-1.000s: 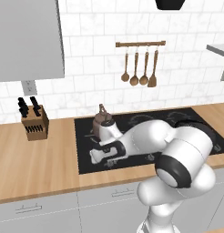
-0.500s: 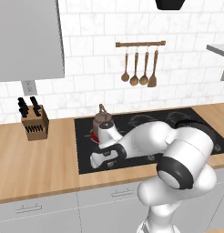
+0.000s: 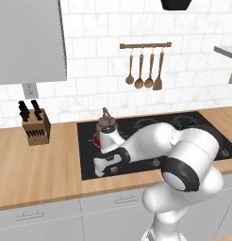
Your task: Pick the kettle from the counter and place it on a stove burner. Then turn the burner on.
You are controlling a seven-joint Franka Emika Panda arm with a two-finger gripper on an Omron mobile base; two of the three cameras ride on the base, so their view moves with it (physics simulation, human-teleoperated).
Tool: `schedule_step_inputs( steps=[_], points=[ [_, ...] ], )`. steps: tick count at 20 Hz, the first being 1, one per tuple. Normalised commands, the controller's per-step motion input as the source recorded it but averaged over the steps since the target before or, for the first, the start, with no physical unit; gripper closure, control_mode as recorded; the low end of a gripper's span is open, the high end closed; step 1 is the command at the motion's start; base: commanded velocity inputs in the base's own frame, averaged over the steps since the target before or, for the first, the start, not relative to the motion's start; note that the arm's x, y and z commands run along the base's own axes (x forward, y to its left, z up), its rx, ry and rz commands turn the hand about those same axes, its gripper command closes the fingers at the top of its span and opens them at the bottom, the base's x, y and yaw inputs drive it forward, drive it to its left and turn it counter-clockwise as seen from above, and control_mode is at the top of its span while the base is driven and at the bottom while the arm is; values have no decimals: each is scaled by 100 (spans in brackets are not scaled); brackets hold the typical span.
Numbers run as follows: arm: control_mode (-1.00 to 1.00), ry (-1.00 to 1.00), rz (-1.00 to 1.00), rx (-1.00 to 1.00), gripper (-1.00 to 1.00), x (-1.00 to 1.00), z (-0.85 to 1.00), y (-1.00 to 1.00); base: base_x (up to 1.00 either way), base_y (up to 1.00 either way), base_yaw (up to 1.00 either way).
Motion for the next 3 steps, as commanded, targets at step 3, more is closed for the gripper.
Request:
schedule_step_inputs(
  steps=[3],
  points=[
    [-100, -10, 46, -12, 100, -17, 0, 1, 0, 0, 0]
  ],
)
